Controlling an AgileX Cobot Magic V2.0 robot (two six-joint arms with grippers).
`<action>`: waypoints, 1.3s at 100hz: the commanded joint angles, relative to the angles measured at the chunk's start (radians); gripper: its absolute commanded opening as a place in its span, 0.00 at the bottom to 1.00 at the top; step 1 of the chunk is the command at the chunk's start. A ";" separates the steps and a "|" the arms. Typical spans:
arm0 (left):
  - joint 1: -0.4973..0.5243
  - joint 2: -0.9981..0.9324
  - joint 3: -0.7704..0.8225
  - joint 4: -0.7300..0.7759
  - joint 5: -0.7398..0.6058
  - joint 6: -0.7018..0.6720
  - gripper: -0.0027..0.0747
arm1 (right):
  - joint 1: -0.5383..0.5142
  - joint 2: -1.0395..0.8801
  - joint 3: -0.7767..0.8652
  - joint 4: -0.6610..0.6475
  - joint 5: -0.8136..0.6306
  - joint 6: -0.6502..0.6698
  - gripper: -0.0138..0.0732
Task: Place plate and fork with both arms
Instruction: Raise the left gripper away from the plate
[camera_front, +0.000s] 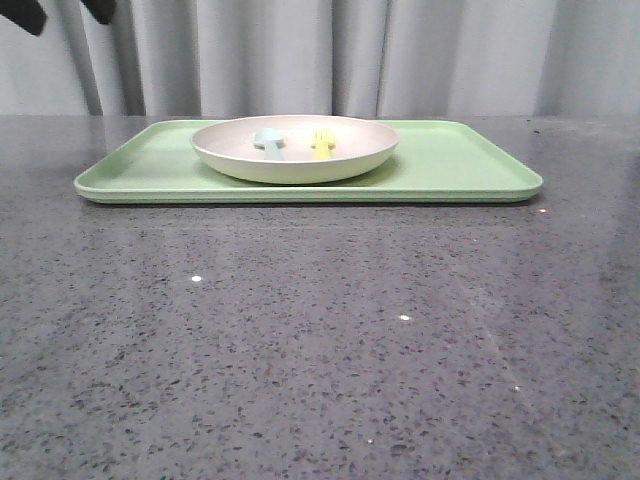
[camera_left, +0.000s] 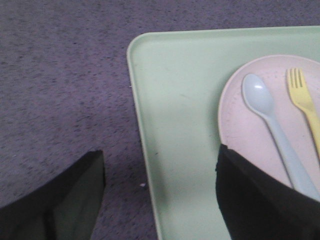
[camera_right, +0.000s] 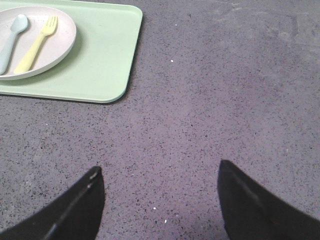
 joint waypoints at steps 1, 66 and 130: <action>0.031 -0.128 0.055 0.014 -0.064 -0.009 0.63 | -0.006 0.013 -0.032 0.002 -0.065 -0.011 0.72; 0.148 -0.789 0.704 0.065 -0.139 -0.009 0.63 | -0.006 0.013 -0.032 0.002 -0.085 -0.011 0.72; 0.148 -0.973 0.865 0.065 -0.127 -0.009 0.63 | -0.004 0.087 -0.066 0.156 -0.152 -0.011 0.72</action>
